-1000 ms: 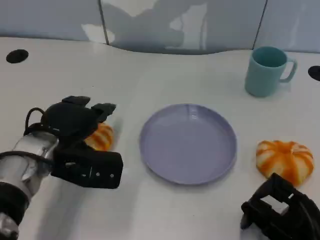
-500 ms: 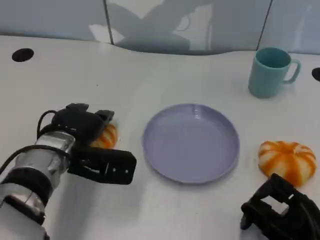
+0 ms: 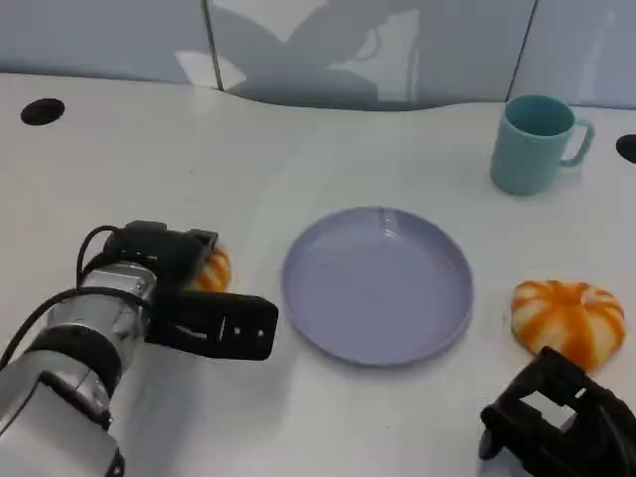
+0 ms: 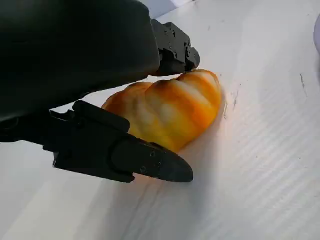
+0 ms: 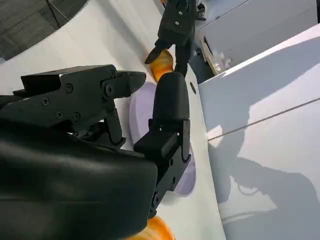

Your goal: Grasp the bread from the table and place it into the plate.

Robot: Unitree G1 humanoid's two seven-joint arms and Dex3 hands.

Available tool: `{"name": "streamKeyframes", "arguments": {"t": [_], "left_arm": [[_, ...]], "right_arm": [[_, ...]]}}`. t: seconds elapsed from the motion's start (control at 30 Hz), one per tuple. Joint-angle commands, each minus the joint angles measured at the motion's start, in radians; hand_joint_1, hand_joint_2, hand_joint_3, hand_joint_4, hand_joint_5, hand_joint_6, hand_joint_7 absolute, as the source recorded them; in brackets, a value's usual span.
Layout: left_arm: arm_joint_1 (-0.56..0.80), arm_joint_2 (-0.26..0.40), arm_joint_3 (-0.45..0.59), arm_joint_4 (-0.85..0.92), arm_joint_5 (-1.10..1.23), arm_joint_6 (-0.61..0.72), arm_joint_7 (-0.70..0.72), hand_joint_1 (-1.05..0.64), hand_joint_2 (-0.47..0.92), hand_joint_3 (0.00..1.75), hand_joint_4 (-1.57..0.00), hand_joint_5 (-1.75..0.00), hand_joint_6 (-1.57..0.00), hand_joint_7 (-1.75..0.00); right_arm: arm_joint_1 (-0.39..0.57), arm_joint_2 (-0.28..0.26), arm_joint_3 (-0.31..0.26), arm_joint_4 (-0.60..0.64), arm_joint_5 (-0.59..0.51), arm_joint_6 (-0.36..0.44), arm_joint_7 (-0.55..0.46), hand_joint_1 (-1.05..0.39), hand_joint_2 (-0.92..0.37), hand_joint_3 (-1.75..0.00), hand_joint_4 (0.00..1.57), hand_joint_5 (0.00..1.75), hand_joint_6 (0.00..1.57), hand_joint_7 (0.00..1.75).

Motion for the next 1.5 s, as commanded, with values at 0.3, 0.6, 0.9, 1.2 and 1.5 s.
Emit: {"name": "streamKeyframes", "arguments": {"t": [0.3, 0.6, 0.9, 1.2, 1.5], "left_arm": [[0.052, 0.005, 0.044, 0.017, -0.098, -0.045, 0.116, -0.31, 0.91, 0.07, -0.76, -0.91, -0.95, -0.08], [0.089, 0.029, 0.016, 0.02, -0.088, -0.123, 0.291, -0.23, 0.92, 0.23, -0.73, -1.74, -0.54, -1.72], [0.1, 0.061, 0.007, 0.019, -0.082, -0.211, 0.417, -0.21, 0.92, 0.26, -0.78, -1.75, -0.56, -1.75], [0.058, 0.059, 0.091, -0.001, -0.162, -0.286, 0.46, -0.17, 0.88, 0.3, -0.8, -1.75, -0.65, -1.51], [0.02, 0.023, 0.129, -0.043, -0.197, -0.381, 0.463, -0.09, 0.62, 0.75, -0.8, -1.75, -0.61, -1.68]], "right_arm": [[0.011, -0.023, -0.015, -0.028, 0.033, 0.033, 0.009, -0.64, -0.92, -0.11, 0.75, 1.57, 0.65, 1.4], [0.013, -0.021, -0.011, -0.029, 0.02, 0.023, 0.002, -0.64, -0.92, -0.12, 0.75, 1.58, 0.65, 1.42], [0.01, -0.019, -0.009, -0.021, 0.018, 0.013, 0.004, -0.63, -0.92, -0.14, 0.75, 1.58, 0.63, 1.44], [-0.006, -0.016, -0.007, -0.013, 0.016, 0.023, -0.01, -0.64, -0.92, -0.1, 0.75, 1.57, 0.64, 1.4], [-0.015, -0.017, -0.007, 0.003, 0.013, 0.008, -0.003, -0.65, -0.92, -0.11, 0.75, 1.58, 0.65, 1.41]]}}
